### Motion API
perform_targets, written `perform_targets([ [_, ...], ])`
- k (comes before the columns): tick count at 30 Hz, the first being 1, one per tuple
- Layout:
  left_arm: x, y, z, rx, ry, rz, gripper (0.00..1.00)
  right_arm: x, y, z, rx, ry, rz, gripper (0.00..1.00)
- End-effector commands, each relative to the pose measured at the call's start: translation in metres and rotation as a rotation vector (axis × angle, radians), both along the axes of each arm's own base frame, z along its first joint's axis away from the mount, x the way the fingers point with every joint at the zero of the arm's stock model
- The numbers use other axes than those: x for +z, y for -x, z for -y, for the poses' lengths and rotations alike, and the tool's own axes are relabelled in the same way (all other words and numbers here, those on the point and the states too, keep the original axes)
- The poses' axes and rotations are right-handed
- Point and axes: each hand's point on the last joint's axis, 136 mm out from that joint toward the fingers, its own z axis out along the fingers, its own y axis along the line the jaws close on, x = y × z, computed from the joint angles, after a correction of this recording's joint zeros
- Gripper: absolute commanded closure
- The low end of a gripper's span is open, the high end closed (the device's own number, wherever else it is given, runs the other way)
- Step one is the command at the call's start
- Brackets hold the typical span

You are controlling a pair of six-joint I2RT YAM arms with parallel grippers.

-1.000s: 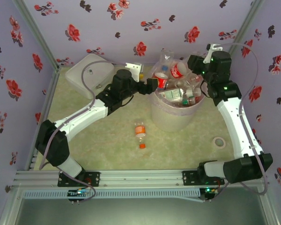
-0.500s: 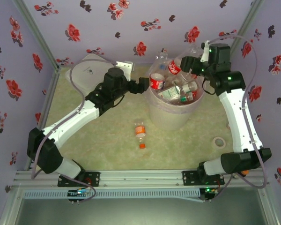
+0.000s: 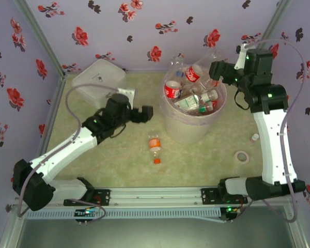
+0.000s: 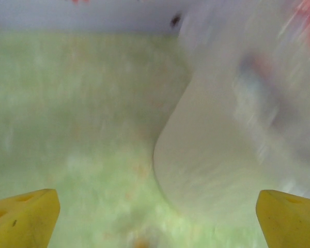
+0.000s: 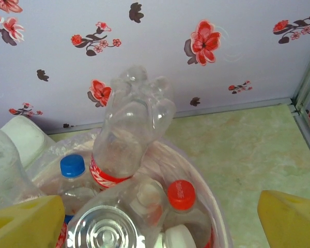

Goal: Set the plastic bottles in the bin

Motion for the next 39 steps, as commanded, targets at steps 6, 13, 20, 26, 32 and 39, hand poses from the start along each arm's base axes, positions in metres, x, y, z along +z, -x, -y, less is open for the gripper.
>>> perform_targets([
  [6, -0.112, 0.038, 0.035, 0.084, 0.028, -0.319, 0.03, 0.004, 0.004, 0.004, -0.043, -0.08, 0.068, 0.05],
  [13, -0.163, 0.047, 0.054, 0.02, -0.123, -0.429, 0.03, 0.0, 0.016, 0.007, -0.04, -0.061, 0.047, 0.05],
  [20, -0.181, 0.054, 0.048, 0.03, -0.165, -0.473, 0.24, 0.001, 0.016, 0.005, -0.026, -0.064, 0.046, 0.05],
  [26, -0.18, 0.052, 0.047, 0.035, -0.163, -0.465, 0.41, 0.001, 0.012, -0.003, 0.009, -0.082, 0.043, 0.05],
  [32, -0.162, 0.039, 0.023, 0.072, -0.239, -0.412, 0.5, 0.001, 0.014, -0.002, 0.015, -0.063, 0.042, 0.05],
  [39, -0.022, 0.011, -0.012, 0.117, -0.25, -0.127, 0.52, 0.007, 0.019, 0.004, -0.007, -0.032, 0.062, 0.05],
])
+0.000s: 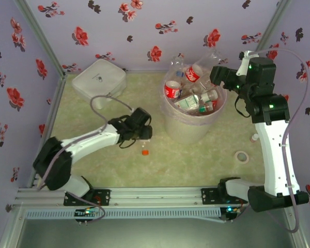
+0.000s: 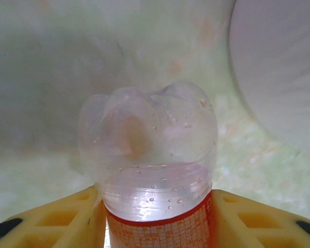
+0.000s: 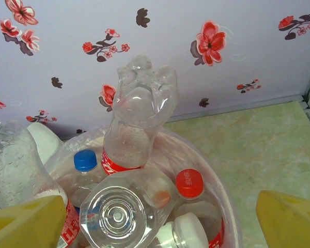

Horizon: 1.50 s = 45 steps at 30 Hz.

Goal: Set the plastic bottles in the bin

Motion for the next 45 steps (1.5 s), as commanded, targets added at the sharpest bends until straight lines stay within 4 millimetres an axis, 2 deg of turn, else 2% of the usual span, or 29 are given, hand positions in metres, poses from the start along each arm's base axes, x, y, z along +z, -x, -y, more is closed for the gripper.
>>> perform_targets([
  [1, 0.107, -0.013, -0.017, -0.018, 0.007, 0.248, 0.52, 0.011, 0.005, 0.007, -0.019, 0.026, 0.035, 0.05],
  [4, 0.185, -0.016, -0.011, -0.053, 0.136, 0.423, 0.53, 0.017, 0.008, 0.006, -0.016, 0.017, 0.052, 0.05],
  [7, 0.252, -0.013, 0.004, -0.102, 0.284, 0.573, 0.53, 0.022, 0.01, 0.006, -0.015, 0.009, 0.07, 0.05],
  [10, 0.295, -0.014, 0.029, -0.145, 0.413, 0.669, 0.54, 0.024, 0.01, 0.006, -0.015, 0.004, 0.072, 0.05],
  [12, 0.31, -0.018, 0.049, -0.172, 0.448, 0.701, 0.54, 0.025, 0.009, 0.004, -0.009, -0.006, 0.073, 0.05],
  [16, 0.312, -0.032, 0.095, -0.215, 0.421, 0.699, 0.55, 0.029, 0.007, 0.001, 0.003, -0.025, 0.078, 0.05],
  [19, 0.309, -0.034, 0.127, -0.236, 0.434, 0.694, 0.57, 0.03, 0.006, 0.007, -0.032, -0.007, 0.082, 0.05],
  [24, 0.285, -0.036, 0.169, -0.262, 0.402, 0.644, 0.58, 0.027, 0.001, 0.02, -0.094, 0.049, 0.062, 0.05],
  [26, 0.271, -0.041, 0.176, -0.248, 0.358, 0.632, 0.52, 0.026, -0.001, 0.02, -0.092, 0.057, 0.056, 0.05],
  [28, 0.258, -0.045, 0.183, -0.255, 0.314, 0.608, 0.36, 0.023, -0.004, 0.019, -0.084, 0.057, 0.047, 0.05],
  [30, 0.253, -0.044, 0.186, -0.274, 0.287, 0.602, 0.22, 0.019, -0.009, 0.018, -0.079, 0.062, 0.034, 0.05],
  [32, 0.263, -0.041, 0.182, -0.282, 0.285, 0.63, 0.14, 0.014, -0.016, 0.019, -0.085, 0.075, 0.02, 0.05],
  [34, 0.281, -0.035, 0.172, -0.288, 0.3, 0.673, 0.1, 0.011, -0.027, 0.022, -0.097, 0.087, 0.006, 0.05],
  [40, 0.334, -0.026, 0.133, -0.26, 0.325, 0.803, 0.08, 0.035, -0.063, 0.025, -0.102, 0.035, 0.07, 0.07],
  [42, 0.34, -0.037, 0.121, -0.221, 0.324, 0.815, 0.09, 0.041, -0.076, 0.019, -0.08, 0.006, 0.08, 0.08],
  [45, 0.334, -0.066, 0.11, -0.155, 0.32, 0.799, 0.11, 0.038, -0.096, 0.005, -0.022, -0.043, 0.055, 0.09],
])
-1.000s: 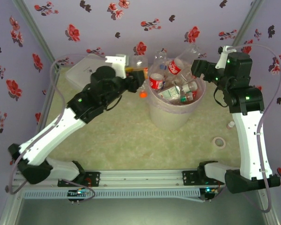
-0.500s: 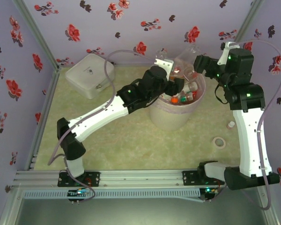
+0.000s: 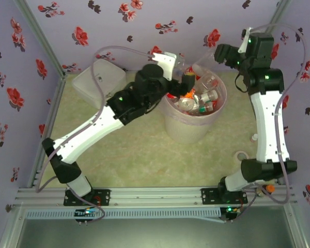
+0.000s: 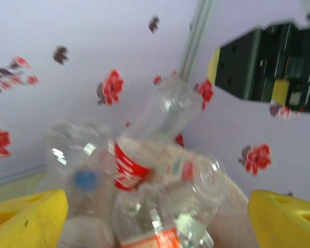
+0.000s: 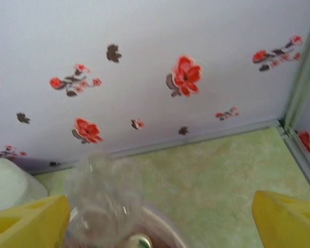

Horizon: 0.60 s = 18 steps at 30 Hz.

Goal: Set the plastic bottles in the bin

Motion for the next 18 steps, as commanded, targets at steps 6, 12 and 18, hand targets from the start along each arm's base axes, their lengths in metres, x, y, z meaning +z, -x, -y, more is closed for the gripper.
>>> perform_targets([
  [6, -0.047, -0.053, -0.017, 0.134, -0.059, -0.077, 0.12, -0.009, -0.028, -0.03, 0.12, -0.113, -0.016, 0.12],
  [12, -0.094, -0.058, -0.044, 0.19, -0.035, -0.192, 0.15, -0.044, -0.033, -0.044, 0.168, -0.148, -0.09, 0.28],
  [18, -0.124, -0.065, -0.063, 0.239, -0.015, -0.269, 0.16, -0.066, -0.025, -0.067, 0.24, -0.157, -0.157, 0.5],
])
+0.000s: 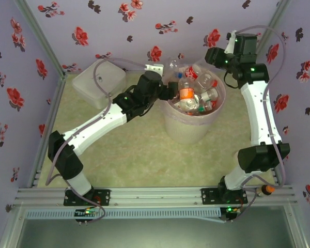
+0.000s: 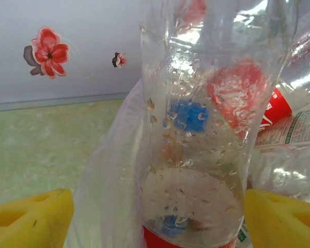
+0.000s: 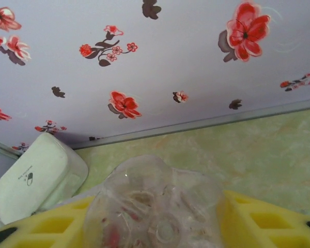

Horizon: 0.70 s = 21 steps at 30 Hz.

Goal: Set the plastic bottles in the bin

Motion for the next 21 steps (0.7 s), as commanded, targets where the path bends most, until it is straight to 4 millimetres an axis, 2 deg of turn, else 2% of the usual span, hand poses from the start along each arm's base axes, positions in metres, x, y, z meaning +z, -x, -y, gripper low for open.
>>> perform_targets([
  [1, 0.005, -0.007, -0.029, 0.084, 0.074, -0.025, 0.16, -0.015, 0.013, -0.027, 0.095, -0.032, -0.052, 0.54],
  [4, -0.002, -0.013, -0.043, 0.119, 0.104, -0.046, 0.18, -0.029, 0.021, -0.039, 0.13, -0.049, -0.09, 0.61],
  [10, -0.001, -0.018, -0.065, 0.161, 0.1, -0.047, 0.19, -0.062, 0.043, -0.06, 0.169, -0.061, -0.169, 0.69],
  [14, -0.005, -0.02, -0.067, 0.164, 0.077, -0.052, 0.19, -0.08, 0.06, -0.068, 0.165, -0.072, -0.187, 0.73],
  [21, -0.028, -0.021, -0.064, 0.158, 0.032, -0.1, 0.2, -0.134, 0.084, -0.08, 0.195, -0.039, -0.302, 0.75],
])
